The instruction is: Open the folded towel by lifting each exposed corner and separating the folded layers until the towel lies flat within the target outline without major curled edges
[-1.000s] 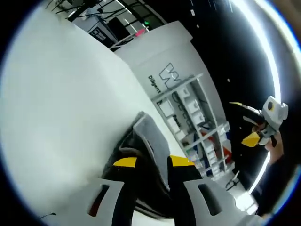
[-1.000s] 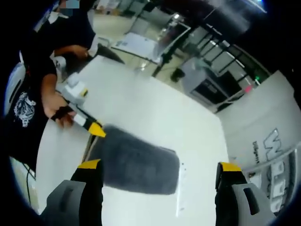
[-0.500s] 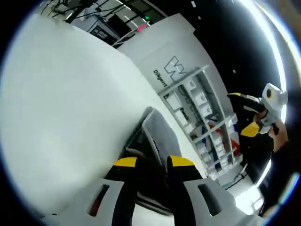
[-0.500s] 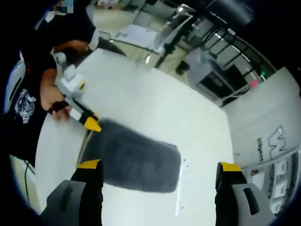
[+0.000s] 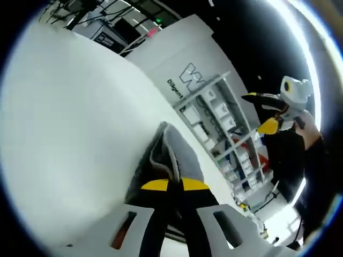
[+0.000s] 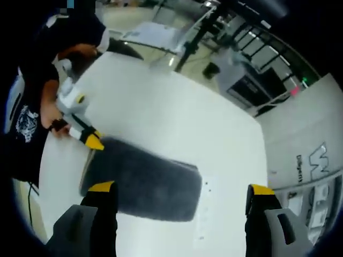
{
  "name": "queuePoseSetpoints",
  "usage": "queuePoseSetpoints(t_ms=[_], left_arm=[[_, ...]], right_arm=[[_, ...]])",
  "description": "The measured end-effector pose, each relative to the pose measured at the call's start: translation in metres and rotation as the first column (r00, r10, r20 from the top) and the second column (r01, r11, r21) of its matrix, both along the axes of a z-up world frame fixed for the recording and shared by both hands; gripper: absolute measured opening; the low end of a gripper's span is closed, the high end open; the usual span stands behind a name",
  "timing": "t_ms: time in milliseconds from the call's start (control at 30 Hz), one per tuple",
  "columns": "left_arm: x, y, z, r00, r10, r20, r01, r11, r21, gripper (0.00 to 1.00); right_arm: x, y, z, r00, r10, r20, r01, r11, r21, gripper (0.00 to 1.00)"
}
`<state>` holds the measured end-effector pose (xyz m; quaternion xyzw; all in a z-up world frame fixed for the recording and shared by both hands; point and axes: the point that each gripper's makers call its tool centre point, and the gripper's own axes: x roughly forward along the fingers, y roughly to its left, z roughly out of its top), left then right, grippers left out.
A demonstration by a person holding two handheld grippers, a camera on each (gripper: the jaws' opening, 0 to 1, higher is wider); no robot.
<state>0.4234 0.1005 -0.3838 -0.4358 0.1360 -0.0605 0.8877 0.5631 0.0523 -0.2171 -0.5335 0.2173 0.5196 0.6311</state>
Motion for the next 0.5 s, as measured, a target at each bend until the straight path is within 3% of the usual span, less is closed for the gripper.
queuePoseSetpoints(t_ms=[167, 233, 300, 433, 500], left_arm=[[0.002, -0.001, 0.004, 0.999, -0.029, 0.027, 0.028, 0.999, 0.039, 0.04], [0.003, -0.002, 0.003, 0.999, -0.041, 0.032, 0.039, 0.997, 0.060, 0.04], [0.003, -0.003, 0.003, 0.998, -0.051, 0.038, 0.048, 0.996, 0.072, 0.04], [0.002, -0.004, 0.005, 0.996, -0.073, 0.055, 0.067, 0.993, 0.098, 0.04], [0.002, -0.005, 0.005, 0.994, -0.087, 0.060, 0.081, 0.991, 0.109, 0.04]], right_arm=[[0.018, 0.008, -0.012, 1.000, -0.025, 0.003, 0.025, 0.999, -0.041, 1.00], [0.027, 0.011, -0.019, 1.000, 0.004, 0.008, -0.003, 0.996, -0.086, 0.97], [0.028, 0.013, -0.028, 1.000, 0.014, 0.008, -0.012, 0.993, -0.119, 0.92], [0.030, 0.016, -0.037, 1.000, 0.003, -0.006, -0.003, 0.990, -0.138, 0.91], [0.037, 0.018, -0.041, 0.998, -0.068, -0.015, 0.066, 0.988, -0.141, 0.89]])
